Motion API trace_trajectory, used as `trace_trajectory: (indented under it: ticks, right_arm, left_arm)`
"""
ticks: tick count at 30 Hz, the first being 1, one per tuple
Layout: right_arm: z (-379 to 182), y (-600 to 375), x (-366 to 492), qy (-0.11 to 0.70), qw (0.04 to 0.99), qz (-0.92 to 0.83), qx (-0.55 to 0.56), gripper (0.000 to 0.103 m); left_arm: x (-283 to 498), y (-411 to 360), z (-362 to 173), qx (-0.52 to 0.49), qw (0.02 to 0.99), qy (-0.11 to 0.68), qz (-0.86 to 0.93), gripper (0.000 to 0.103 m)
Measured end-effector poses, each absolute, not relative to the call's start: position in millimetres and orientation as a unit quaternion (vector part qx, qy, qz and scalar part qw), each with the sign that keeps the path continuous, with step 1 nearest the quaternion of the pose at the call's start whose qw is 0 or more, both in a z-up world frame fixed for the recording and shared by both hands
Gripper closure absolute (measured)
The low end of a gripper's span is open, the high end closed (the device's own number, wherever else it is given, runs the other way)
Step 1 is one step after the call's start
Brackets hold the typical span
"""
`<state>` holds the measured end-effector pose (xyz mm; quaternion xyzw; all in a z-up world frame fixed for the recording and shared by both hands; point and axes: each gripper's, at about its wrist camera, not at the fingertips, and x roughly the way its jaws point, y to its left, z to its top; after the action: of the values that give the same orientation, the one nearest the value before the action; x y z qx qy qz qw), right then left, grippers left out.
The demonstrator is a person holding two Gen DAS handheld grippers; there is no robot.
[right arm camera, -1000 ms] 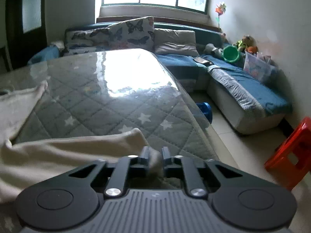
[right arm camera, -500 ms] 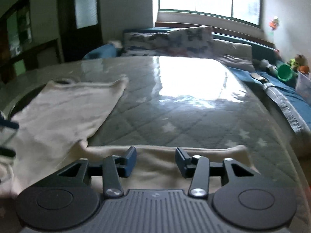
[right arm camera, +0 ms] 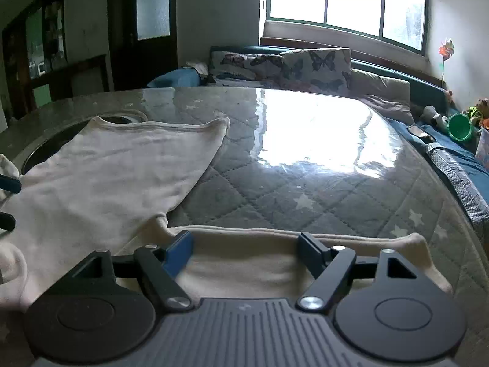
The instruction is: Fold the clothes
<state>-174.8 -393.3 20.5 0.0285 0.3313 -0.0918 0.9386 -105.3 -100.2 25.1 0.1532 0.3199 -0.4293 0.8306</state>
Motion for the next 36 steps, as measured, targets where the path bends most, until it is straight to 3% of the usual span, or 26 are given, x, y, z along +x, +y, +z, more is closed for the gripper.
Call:
trace_trajectory:
  ticks: [3, 6, 21, 27, 36]
  right_arm:
    - [25.9, -392.1, -181.6, 0.32, 0.943, -0.089, 0.034, 0.025]
    - [31.1, -381.9, -190.6, 0.315, 0.946, -0.068, 0.028, 0.019]
    - [28.0, -320.8, -200.7, 0.338, 0.938, 0.058, -0.046, 0.018]
    - [19.8, -321.5, -203.1, 0.349, 0.935, 0.056, -0.02, 0.006]
    - [15.3, -328.1, -212.4, 0.335, 0.941, 0.057, -0.011, 0.0]
  left_arm:
    - [-106.7, -95.4, 26.3, 0.152, 0.833, 0.32, -0.424, 0.019]
    - [-110.1, -91.1, 26.0, 0.155, 0.834, 0.323, -0.421, 0.019]
    - [-146.4, -89.4, 34.1, 0.205, 0.808, 0.28, -0.477, 0.019]
    - [-148.0, -88.5, 27.8, 0.215, 0.797, 0.29, -0.484, 0.019]
    - [-137.3, -83.0, 41.6, 0.206, 0.81, 0.276, -0.475, 0.019]
